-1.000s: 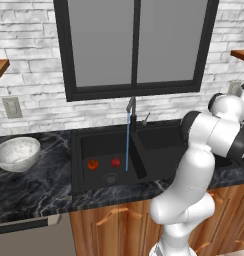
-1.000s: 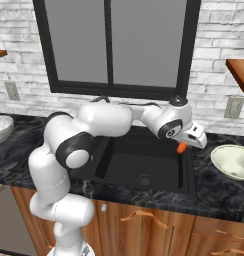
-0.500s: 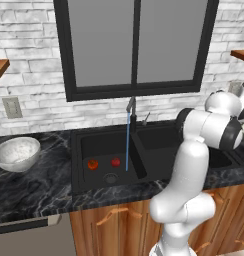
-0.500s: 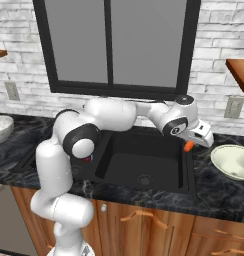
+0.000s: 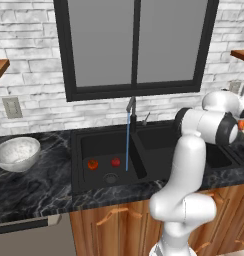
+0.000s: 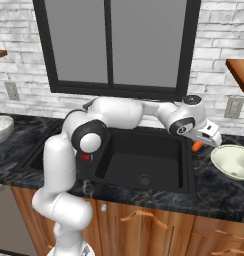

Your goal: Pick the tomatos from the sink and place them in one bowl. Place the carrot in the other bowl. Then turn off the sink faucet.

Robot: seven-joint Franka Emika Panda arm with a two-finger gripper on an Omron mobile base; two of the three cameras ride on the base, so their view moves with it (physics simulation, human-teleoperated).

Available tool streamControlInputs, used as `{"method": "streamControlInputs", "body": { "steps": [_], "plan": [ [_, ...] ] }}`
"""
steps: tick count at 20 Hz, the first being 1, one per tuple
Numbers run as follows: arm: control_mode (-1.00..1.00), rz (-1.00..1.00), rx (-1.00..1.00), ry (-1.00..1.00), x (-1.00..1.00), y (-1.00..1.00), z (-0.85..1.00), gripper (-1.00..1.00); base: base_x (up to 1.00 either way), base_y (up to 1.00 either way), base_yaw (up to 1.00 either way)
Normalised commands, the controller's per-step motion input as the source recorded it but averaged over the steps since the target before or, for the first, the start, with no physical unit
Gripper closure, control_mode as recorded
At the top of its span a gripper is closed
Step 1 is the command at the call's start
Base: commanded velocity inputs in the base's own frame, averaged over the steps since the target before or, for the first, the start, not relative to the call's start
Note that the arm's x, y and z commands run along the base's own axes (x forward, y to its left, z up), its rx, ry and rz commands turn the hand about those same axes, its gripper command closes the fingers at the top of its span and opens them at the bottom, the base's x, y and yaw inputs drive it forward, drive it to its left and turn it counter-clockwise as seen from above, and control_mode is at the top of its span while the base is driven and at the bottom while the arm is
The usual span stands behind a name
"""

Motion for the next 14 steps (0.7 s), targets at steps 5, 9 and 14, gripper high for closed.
{"method": "streamControlInputs", "body": {
  "steps": [5,9,14],
  "plan": [
    [-1.00,-0.05,0.00,0.00,0.03,-0.30,0.00,1.00,0.00,0.00,0.00],
    [-1.00,-0.05,-0.01,0.00,0.01,-0.30,0.00,1.00,0.00,0.00,0.00],
    [-1.00,-0.05,-0.01,0.00,0.03,-0.26,0.00,1.00,0.00,0.00,0.00]
  ]
}}
